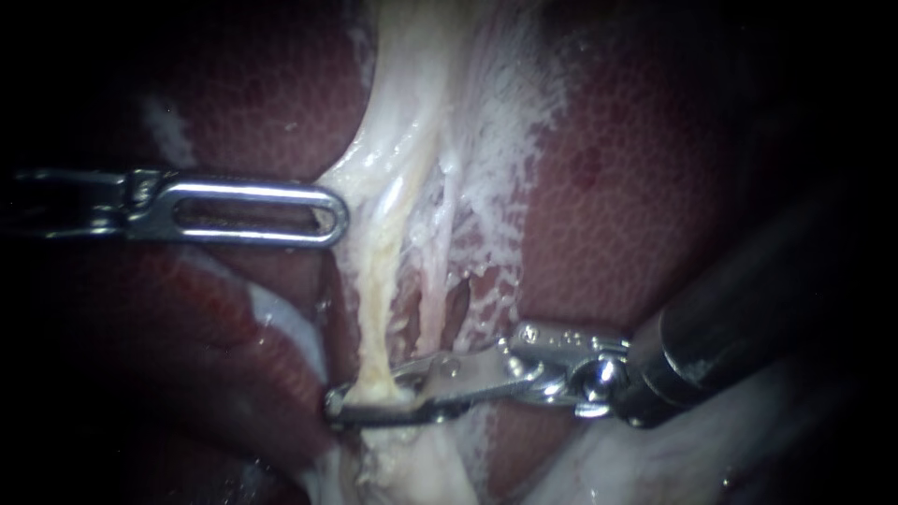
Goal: Going back first clip left tube
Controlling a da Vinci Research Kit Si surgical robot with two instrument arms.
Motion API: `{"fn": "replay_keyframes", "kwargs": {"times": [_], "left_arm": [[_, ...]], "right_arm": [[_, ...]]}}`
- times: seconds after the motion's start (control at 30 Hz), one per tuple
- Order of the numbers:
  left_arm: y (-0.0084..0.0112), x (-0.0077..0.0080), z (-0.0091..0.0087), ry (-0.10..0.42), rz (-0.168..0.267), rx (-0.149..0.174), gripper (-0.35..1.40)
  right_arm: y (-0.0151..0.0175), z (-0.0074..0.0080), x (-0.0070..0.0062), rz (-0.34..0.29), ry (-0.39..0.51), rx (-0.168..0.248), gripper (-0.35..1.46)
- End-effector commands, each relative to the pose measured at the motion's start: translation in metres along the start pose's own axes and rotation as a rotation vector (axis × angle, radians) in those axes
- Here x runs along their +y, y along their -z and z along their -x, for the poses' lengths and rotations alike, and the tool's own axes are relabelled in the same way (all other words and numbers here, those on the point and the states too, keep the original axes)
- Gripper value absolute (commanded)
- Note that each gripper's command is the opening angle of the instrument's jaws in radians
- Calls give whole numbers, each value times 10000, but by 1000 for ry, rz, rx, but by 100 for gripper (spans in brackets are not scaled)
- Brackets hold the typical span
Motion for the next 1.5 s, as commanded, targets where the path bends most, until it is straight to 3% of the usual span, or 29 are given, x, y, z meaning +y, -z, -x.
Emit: {"fn": "replay_keyframes", "kwargs": {"times": [0.03, 0.33, 0.53, 0.63, 1.17, 1.5], "left_arm": [[0, -1, 0, 0, 1, 0, -35], [0, -3, 0, 0, 2, -1, -35], [-1, -3, 0, 0, 2, -1, -35], [0, -3, 0, 0, 2, -1, -35], [-1, -4, 0, 0, 3, -1, -35], [-1, -5, 0, 0, 3, -1, -35]], "right_arm": [[0, 0, 0, 0, 0, 0, -35], [0, 0, 0, 0, 0, 0, -35], [-1, 0, 1, 1, 0, 0, 33], [-3, -1, 3, 2, 23, -2, 47], [-23, -7, 8, -2, 135, 21, 58], [-24, -3, 16, -14, 402, 22, 59]]}}
